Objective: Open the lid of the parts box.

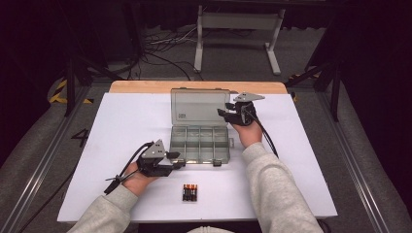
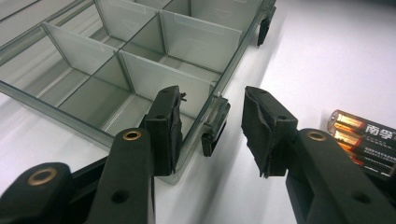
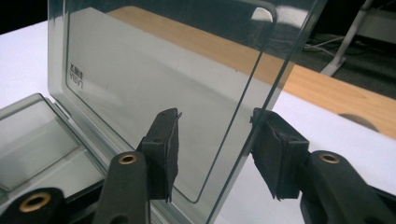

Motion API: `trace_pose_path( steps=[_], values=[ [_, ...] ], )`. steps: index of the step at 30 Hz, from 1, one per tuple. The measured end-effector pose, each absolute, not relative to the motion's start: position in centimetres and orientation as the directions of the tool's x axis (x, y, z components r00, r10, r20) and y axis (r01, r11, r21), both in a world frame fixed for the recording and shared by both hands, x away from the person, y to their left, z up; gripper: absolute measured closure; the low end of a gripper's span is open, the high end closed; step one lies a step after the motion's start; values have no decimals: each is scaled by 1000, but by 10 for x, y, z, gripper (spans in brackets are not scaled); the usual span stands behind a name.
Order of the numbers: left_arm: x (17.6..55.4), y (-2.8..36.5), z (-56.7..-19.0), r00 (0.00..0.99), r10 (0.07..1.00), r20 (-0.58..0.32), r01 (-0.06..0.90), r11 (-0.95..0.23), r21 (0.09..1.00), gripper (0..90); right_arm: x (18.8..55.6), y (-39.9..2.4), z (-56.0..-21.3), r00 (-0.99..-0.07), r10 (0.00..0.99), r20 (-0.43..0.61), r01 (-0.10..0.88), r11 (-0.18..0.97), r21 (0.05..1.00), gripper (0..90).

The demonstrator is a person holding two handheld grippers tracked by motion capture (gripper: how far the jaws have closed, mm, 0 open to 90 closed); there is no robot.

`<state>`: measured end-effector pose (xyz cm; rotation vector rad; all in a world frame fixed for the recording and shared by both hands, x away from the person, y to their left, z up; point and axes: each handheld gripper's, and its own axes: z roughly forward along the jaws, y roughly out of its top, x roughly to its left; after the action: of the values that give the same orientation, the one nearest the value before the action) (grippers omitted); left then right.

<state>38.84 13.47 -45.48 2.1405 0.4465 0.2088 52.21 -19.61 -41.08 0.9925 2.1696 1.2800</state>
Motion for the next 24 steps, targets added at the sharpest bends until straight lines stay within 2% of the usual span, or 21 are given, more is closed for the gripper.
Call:
trace_pose_path(
  steps=[13, 24],
  values=[
    [389, 137, -455, 921, 390, -24, 240, -517, 822, 555, 530, -199, -425, -654, 753, 77, 423, 279, 862, 439],
    [388, 136, -454, 923, 384, -27, 242, -524, 817, 548, 534, -199, -433, -657, 747, 102, 454, 284, 844, 417]
  ],
)
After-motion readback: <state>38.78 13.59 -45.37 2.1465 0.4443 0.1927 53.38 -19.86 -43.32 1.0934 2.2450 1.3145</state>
